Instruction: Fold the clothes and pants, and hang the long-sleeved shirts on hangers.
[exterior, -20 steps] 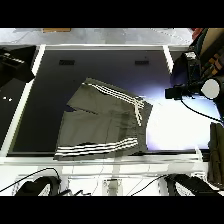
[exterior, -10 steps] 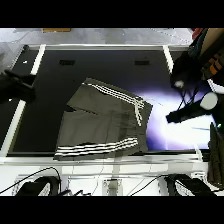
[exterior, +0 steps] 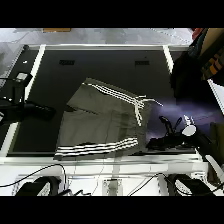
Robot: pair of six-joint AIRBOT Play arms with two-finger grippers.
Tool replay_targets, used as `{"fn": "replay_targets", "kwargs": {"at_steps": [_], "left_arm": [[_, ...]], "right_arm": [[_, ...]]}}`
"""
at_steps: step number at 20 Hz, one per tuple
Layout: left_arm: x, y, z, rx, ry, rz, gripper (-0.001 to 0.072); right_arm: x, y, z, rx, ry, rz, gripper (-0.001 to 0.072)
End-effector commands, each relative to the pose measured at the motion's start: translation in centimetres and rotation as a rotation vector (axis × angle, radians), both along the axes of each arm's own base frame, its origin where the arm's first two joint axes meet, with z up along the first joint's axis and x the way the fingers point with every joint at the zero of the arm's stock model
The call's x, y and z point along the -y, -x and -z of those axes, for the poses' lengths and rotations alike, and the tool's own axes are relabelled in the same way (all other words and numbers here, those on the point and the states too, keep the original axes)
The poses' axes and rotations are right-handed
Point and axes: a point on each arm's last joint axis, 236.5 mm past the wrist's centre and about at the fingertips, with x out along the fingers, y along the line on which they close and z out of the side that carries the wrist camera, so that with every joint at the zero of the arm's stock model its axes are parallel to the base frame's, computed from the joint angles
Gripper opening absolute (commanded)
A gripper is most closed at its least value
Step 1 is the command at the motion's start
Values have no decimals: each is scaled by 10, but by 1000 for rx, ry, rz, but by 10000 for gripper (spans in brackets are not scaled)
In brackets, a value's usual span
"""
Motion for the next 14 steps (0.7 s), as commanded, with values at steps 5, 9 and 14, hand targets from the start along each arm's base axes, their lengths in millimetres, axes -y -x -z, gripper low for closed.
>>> {"fn": "replay_targets", "kwargs": {"at_steps": [5, 9, 14], "left_arm": [[-1, 4, 20, -81, 30, -46, 630], [-1, 4, 20, -79, 29, -46, 629], [-9, -5, 16, -49, 59, -116, 578]], "right_arm": [[-6, 17, 33, -238, -22, 172, 482], [-28, -15, 29, -198, -147, 293, 466], [-35, -45, 19, -26, -213, 269, 372]]}}
